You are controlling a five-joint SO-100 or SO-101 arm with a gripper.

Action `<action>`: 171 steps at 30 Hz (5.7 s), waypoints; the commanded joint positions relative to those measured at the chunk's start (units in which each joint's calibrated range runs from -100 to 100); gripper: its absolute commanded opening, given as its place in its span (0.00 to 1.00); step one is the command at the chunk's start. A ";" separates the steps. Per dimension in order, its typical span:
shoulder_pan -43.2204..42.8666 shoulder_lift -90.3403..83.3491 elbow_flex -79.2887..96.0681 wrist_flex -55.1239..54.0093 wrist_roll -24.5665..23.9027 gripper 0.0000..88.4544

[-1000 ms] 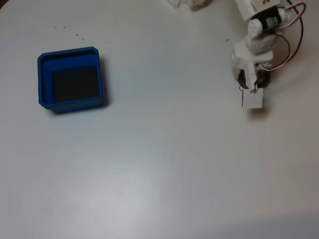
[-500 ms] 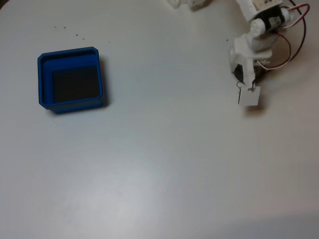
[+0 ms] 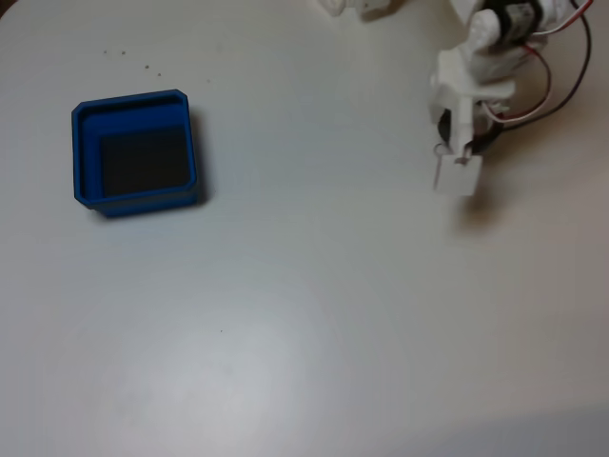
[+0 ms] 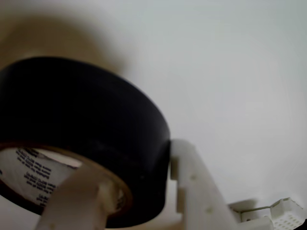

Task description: Pick the black tape roll and drop it in the blue box

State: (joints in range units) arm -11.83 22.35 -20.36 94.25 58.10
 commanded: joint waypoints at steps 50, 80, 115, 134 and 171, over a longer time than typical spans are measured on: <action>69.91 5.24 -23.85 -14.38 0.64 0.01; 74.01 16.11 -23.76 -23.87 4.76 0.01; 72.55 18.87 -23.49 -26.93 6.95 0.01; 72.55 18.87 -23.40 -26.84 7.12 0.15; 38.65 -6.13 -23.49 -26.02 7.04 0.01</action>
State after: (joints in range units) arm 32.41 20.24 -40.45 68.39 64.94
